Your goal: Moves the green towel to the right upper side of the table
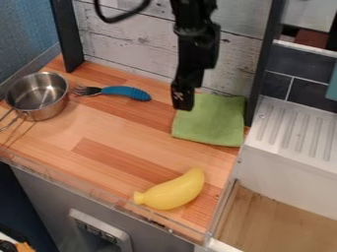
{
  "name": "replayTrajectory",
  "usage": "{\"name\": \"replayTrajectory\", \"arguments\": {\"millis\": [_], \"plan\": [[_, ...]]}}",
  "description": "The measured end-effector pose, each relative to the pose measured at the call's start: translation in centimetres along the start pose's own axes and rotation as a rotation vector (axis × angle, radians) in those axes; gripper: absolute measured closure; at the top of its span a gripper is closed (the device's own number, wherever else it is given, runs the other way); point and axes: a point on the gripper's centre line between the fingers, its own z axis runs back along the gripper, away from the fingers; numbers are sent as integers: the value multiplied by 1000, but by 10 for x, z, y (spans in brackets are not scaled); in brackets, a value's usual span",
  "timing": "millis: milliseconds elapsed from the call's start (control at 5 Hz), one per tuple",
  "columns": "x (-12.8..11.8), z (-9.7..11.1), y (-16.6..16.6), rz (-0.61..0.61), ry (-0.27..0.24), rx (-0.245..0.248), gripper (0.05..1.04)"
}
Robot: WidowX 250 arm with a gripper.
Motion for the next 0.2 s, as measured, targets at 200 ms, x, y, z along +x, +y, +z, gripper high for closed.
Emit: {"name": "replayTrajectory", "arguments": {"millis": [200], "plan": [[-12, 24, -6, 13, 6, 55, 83]]}}
